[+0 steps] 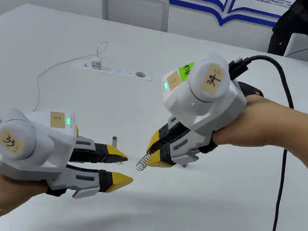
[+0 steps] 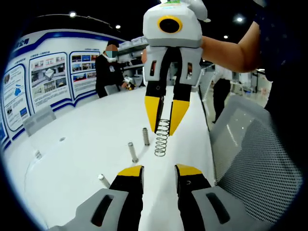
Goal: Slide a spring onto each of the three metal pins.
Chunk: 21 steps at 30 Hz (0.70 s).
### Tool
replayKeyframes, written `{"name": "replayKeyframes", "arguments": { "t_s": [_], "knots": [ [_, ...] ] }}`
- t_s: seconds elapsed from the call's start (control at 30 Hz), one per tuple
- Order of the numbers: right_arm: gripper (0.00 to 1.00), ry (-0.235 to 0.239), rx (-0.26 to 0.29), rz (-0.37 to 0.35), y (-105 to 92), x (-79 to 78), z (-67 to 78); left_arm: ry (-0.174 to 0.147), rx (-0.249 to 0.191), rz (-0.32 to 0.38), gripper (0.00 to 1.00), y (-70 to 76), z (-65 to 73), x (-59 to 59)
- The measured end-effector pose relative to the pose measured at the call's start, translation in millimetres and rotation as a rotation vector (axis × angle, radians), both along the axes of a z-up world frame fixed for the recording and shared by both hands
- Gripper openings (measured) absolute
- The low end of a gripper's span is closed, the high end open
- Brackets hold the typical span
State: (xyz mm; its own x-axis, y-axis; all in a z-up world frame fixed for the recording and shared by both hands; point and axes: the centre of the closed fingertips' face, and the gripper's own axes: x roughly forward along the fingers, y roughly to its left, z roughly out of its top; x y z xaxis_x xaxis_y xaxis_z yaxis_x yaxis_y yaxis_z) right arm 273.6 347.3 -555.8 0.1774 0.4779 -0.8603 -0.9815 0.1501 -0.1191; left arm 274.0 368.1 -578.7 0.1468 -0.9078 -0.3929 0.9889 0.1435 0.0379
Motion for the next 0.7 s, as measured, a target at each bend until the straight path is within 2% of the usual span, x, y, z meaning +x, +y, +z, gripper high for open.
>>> {"name": "replayKeyframes", "arguments": {
  "t_s": [0.37, 0.7],
  "knots": [
    [0.12, -0.022, -0.028, -0.051, -23.7, 16.8, 5.3, 0.009, -0.035, 0.077, 0.37, 18.2, 9.1, 7.2],
    [0.12, -0.042, -0.083, -0.096, -44.2, 43.3, 1.8, 0.017, -0.05, 0.143, 0.42, 38.3, 11.4, 11.8]
  ]
}}
